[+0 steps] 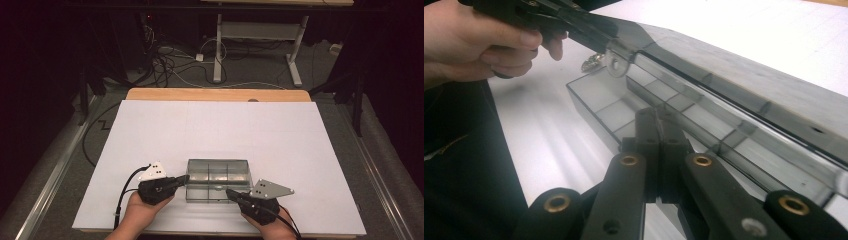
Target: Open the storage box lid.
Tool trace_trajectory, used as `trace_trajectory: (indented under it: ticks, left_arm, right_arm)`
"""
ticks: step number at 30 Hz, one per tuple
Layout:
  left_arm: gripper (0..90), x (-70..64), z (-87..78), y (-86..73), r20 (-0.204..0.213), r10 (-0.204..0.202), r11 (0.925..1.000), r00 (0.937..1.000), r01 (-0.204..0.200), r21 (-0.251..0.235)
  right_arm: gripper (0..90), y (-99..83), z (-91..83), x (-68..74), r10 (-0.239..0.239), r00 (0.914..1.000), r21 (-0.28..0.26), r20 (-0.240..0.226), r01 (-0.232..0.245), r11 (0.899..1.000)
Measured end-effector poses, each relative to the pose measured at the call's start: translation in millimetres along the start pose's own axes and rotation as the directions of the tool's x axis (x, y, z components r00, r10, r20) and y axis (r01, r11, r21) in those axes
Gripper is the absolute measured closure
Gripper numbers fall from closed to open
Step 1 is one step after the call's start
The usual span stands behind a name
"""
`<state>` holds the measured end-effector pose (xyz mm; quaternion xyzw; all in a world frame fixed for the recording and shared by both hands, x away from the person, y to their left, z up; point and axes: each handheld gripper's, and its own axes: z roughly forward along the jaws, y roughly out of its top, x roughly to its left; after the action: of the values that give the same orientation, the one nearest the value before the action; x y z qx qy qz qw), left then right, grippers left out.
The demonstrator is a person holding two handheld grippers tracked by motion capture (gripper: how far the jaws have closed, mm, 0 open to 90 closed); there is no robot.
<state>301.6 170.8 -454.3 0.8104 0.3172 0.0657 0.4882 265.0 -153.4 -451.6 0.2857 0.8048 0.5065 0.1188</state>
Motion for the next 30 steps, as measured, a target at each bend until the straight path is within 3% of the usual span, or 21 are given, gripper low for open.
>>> trace_trajectory:
  ticks: [14,24,30]
  left_arm:
    - [87.3,1.2,-0.6,0.0,-0.005,-0.002,1.0,1.0,0.002,-0.004]
    - [87.3,1.7,-0.8,0.1,-0.009,-0.004,0.9999,1.0,0.004,-0.01]
    - [87.3,1.9,-1.0,0.3,-0.01,-0.005,0.9999,0.9999,0.005,-0.013]
  right_arm:
    - [90.0,-2.7,-10.3,-7.8,0.003,0.9992,0.0,0.039,-0.003,1.0]
    - [90.0,-7.8,-30.2,-20.5,0.04,0.9957,-0.023,0.084,-0.038,0.999]
    - [90.0,-13.0,-41.8,-31.9,0.07,0.9892,-0.032,0.129,-0.067,0.997]
